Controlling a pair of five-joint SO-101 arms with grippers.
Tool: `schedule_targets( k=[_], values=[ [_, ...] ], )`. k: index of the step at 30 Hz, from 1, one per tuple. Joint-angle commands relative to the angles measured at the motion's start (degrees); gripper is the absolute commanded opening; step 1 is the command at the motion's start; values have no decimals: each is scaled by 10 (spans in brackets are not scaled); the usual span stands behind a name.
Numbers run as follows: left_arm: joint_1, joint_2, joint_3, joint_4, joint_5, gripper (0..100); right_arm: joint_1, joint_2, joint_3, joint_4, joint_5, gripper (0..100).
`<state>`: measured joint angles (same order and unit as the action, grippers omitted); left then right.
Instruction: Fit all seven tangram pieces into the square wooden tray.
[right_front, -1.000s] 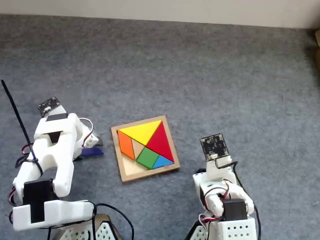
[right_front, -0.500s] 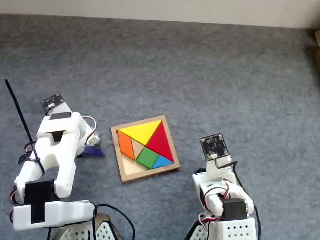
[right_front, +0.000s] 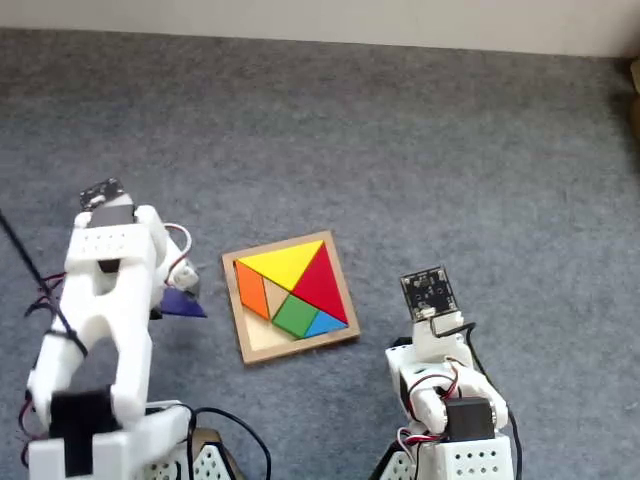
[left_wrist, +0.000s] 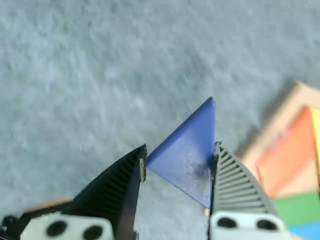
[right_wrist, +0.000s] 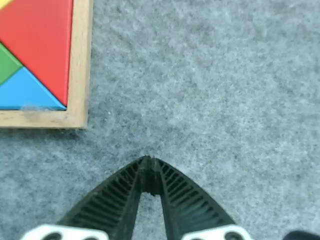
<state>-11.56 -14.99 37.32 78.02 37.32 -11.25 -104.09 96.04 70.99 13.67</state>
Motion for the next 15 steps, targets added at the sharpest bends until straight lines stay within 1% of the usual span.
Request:
schedule_targets(
  k=[1,4,6,10,15],
  values=[
    [64,-95,-29,49,49,10,7,-2,73,3,0,8],
    [121,-141,-24,67,76,11,7,-2,73,3,0,8],
    [145,-151,-3,61,81,14,7,-2,73,3,0,8],
    [188,-134,35,20,82,14,7,-2,73,3,0,8],
    [248,-88,33,4,90,14,7,-2,73,3,0,8]
  ],
)
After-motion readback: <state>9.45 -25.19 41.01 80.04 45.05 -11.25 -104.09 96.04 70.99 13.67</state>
